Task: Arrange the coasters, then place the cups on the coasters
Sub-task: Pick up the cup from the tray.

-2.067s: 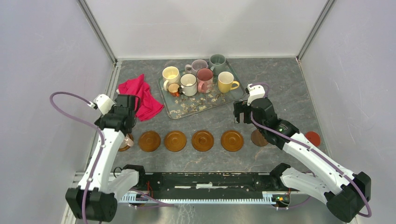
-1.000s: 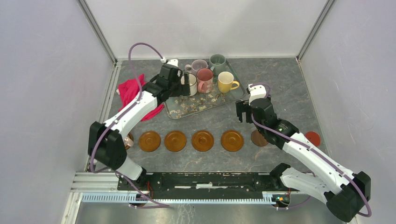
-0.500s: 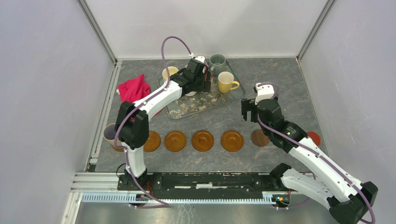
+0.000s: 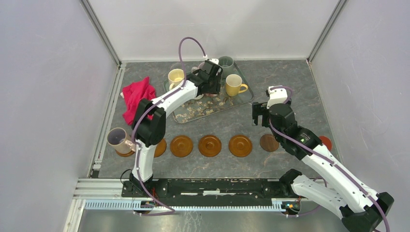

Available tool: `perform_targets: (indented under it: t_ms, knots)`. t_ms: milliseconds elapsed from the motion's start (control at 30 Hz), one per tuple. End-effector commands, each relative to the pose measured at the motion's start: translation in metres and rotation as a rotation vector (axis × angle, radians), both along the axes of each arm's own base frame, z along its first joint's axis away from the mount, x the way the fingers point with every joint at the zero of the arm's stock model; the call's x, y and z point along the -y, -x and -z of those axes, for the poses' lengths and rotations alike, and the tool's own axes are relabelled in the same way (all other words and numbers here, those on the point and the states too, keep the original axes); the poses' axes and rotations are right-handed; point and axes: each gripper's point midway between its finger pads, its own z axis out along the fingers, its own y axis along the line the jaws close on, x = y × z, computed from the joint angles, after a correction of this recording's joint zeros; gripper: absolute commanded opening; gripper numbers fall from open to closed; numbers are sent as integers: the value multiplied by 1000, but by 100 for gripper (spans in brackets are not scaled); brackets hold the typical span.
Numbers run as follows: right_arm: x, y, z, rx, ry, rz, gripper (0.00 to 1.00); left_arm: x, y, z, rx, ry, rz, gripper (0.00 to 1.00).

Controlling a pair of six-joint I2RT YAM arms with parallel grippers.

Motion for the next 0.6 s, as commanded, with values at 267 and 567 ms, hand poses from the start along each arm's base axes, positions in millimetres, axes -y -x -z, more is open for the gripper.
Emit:
perform_targets:
  t_ms: [267,567]
  knots:
    - [3,-4,-18,44,-4,25,98,10,-12,6,37,-107,9,59]
    - [2,-4,-14,38,5,20,98,3,-11,17,39,-161,-47,49]
